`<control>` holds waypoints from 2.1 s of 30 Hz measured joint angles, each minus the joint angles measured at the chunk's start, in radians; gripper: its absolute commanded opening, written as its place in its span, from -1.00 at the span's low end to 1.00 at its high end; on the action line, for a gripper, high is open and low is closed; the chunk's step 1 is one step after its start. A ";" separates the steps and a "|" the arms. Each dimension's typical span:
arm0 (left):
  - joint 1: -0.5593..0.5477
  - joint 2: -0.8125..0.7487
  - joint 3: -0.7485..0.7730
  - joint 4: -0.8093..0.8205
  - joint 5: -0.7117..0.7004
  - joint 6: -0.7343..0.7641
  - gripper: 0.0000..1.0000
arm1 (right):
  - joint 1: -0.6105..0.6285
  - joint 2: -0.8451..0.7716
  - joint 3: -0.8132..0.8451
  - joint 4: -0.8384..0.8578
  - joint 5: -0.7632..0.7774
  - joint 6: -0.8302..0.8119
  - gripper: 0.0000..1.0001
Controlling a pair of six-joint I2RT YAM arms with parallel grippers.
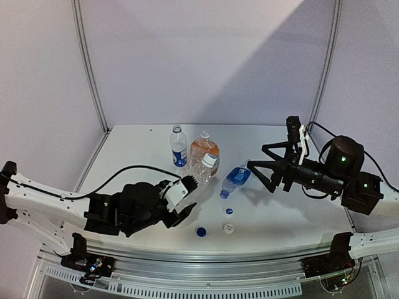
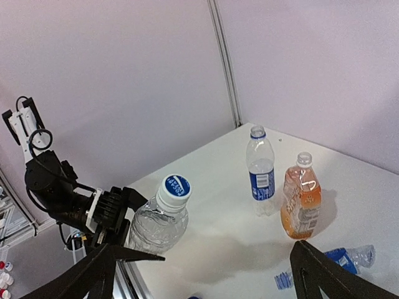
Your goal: Unscrew the bottle caps
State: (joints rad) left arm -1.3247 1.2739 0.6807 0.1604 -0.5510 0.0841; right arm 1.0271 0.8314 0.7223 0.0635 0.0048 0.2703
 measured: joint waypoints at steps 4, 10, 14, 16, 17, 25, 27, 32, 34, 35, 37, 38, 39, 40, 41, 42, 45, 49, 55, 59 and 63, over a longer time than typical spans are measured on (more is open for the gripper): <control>-0.004 -0.022 -0.083 -0.022 -0.106 0.084 -0.24 | 0.000 0.097 0.182 -0.166 0.017 0.011 0.72; -0.044 0.042 -0.077 -0.015 -0.275 0.200 -0.38 | -0.046 0.306 0.410 -0.385 -0.042 0.088 0.59; -0.079 0.188 -0.053 -0.008 -0.383 0.276 -0.43 | -0.157 0.374 0.373 -0.467 -0.206 0.173 0.57; -0.095 0.264 -0.042 -0.004 -0.435 0.314 -0.43 | -0.183 0.399 0.359 -0.498 -0.272 0.205 0.59; -0.101 0.292 -0.042 0.000 -0.454 0.331 -0.43 | -0.187 0.412 0.352 -0.511 -0.312 0.224 0.60; -0.146 0.300 -0.042 0.057 -0.508 0.403 -0.43 | -0.184 0.449 0.223 -0.455 -0.509 0.333 0.40; -0.157 0.288 -0.042 0.080 -0.510 0.416 -0.43 | -0.184 0.460 0.202 -0.428 -0.535 0.359 0.37; -0.167 0.281 -0.042 0.113 -0.513 0.441 -0.44 | -0.184 0.492 0.171 -0.340 -0.596 0.428 0.38; -0.170 0.281 -0.042 0.119 -0.514 0.447 -0.44 | -0.184 0.493 0.158 -0.303 -0.614 0.455 0.37; -0.172 0.281 -0.042 0.122 -0.515 0.449 -0.45 | -0.184 0.493 0.155 -0.286 -0.622 0.468 0.36; -0.174 0.281 -0.042 0.130 -0.516 0.454 -0.45 | -0.184 0.493 0.154 -0.256 -0.635 0.491 0.25; -0.174 0.281 -0.042 0.133 -0.516 0.455 -0.45 | -0.184 0.493 0.154 -0.245 -0.639 0.496 0.18; -0.175 0.281 -0.042 0.136 -0.516 0.458 -0.45 | -0.184 0.493 0.154 -0.233 -0.644 0.504 0.12; -0.176 0.281 -0.042 0.137 -0.516 0.459 -0.45 | -0.184 0.493 0.154 -0.222 -0.647 0.513 0.01; -0.177 0.280 -0.042 0.139 -0.516 0.461 -0.45 | -0.184 0.493 0.154 -0.214 -0.651 0.517 -0.07; -0.177 0.280 -0.042 0.141 -0.516 0.462 -0.45 | -0.184 0.494 0.154 -0.206 -0.655 0.522 -0.13; -0.180 0.279 -0.042 0.143 -0.517 0.464 -0.45 | -0.184 0.497 0.153 -0.190 -0.666 0.534 -0.24; -0.181 0.277 -0.042 0.145 -0.517 0.464 -0.45 | -0.184 0.499 0.148 -0.185 -0.671 0.541 -0.24; -0.182 0.276 -0.042 0.146 -0.515 0.463 -0.45 | -0.184 0.499 0.138 -0.185 -0.692 0.540 -0.19; -0.182 0.276 -0.042 0.146 -0.515 0.463 -0.45 | -0.184 0.498 0.134 -0.187 -0.696 0.539 -0.47; -0.183 0.276 -0.042 0.146 -0.512 0.460 -0.45 | -0.183 0.494 0.132 -0.194 -0.698 0.535 -0.87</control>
State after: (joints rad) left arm -1.5074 1.5501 0.6384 0.3065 -1.0626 0.5446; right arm 0.8444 1.3258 0.8547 -0.1303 -0.6933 0.8051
